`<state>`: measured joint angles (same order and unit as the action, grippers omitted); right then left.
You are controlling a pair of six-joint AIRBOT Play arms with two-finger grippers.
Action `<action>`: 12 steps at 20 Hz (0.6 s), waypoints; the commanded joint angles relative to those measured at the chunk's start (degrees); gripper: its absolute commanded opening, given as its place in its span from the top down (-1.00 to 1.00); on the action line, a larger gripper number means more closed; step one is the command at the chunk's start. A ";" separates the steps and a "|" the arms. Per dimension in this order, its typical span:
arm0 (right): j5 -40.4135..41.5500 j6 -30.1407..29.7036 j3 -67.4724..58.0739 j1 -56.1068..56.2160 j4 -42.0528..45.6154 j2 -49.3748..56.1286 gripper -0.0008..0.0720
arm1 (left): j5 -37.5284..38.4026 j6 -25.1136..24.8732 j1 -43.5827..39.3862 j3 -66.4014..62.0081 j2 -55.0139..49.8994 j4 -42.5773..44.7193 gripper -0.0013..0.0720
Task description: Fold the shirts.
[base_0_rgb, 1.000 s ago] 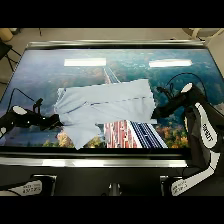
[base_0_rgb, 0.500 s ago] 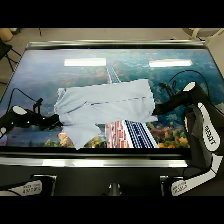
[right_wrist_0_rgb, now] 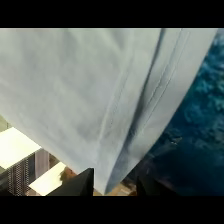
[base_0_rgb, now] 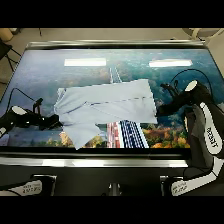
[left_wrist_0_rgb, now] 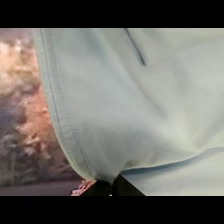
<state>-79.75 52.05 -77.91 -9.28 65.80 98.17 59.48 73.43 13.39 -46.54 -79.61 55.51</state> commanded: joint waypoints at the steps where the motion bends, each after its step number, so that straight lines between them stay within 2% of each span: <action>1: -3.43 0.79 0.09 0.07 1.16 2.16 0.06 | 0.07 -0.17 0.04 -0.04 0.02 0.04 0.89; 2: -4.35 0.83 0.09 0.15 0.28 3.39 0.02 | 0.26 -0.17 0.04 -0.04 0.02 0.04 0.89; 4: -4.63 0.81 0.09 0.15 -2.95 4.98 0.08 | 0.66 -0.20 0.04 -0.04 0.02 0.04 0.89; 5: -4.07 0.87 0.09 0.15 -3.72 5.31 0.33 | 0.68 -0.20 0.04 -0.04 0.02 0.04 0.89; 6: -3.26 1.46 0.07 0.15 -3.82 5.40 0.71 | 0.68 -0.20 0.04 -0.04 0.02 0.04 0.89; 7: -2.45 1.68 0.04 0.15 -4.22 5.40 0.93 | 0.68 -0.20 0.04 -0.04 0.02 0.04 0.89; 9: -1.66 -0.87 -0.02 0.13 -5.92 5.03 0.93 | 0.68 -0.20 0.04 -0.04 0.02 0.04 0.89; 12: 3.98 -1.05 -0.70 0.09 -6.23 2.49 0.93 | 0.76 -0.24 0.04 -0.04 0.02 0.04 0.89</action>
<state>-80.40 51.86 -78.11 -9.17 60.84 102.08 60.18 73.25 13.41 -46.54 -79.61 55.55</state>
